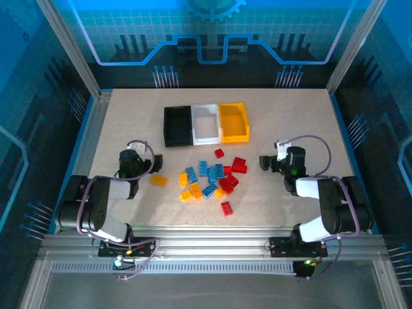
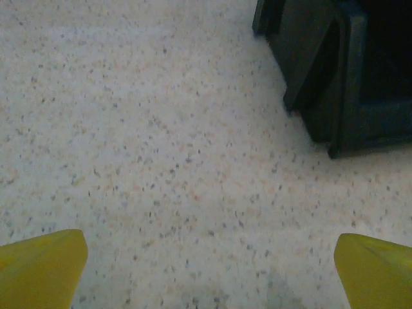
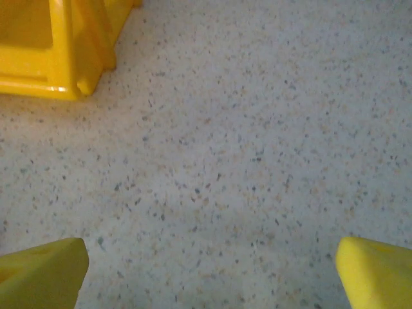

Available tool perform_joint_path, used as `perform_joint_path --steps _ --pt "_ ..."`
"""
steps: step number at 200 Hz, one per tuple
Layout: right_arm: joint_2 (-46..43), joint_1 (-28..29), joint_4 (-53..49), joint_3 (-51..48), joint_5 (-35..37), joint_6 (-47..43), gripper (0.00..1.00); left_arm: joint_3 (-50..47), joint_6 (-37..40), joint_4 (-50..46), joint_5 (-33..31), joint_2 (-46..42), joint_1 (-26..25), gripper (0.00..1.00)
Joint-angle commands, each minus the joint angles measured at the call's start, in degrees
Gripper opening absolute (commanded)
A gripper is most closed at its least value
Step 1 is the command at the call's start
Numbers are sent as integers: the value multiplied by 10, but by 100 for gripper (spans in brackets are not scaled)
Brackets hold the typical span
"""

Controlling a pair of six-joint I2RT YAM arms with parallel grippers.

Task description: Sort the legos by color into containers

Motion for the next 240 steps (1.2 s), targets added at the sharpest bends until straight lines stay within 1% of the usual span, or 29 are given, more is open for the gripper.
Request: perform_joint_path --steps 1,172,181,197,212,225,240 --pt "16 -9 87 26 -16 -16 100 29 -25 100 20 23 11 99" --pt "14 -12 83 30 -19 -16 100 25 -26 106 17 22 11 99" --pt "3 -6 38 51 1 -15 100 16 -32 116 1 13 11 99" --pt "-13 -1 -102 123 18 -10 100 -4 -48 127 -43 -14 11 99" --pt "-16 -1 -208 178 27 8 100 -15 -52 111 -54 -54 12 99" --pt "-19 -4 -277 215 32 57 100 -7 -60 51 -67 -105 12 99" --pt "-11 -19 -391 275 14 129 100 25 -95 -63 -107 -166 12 99"
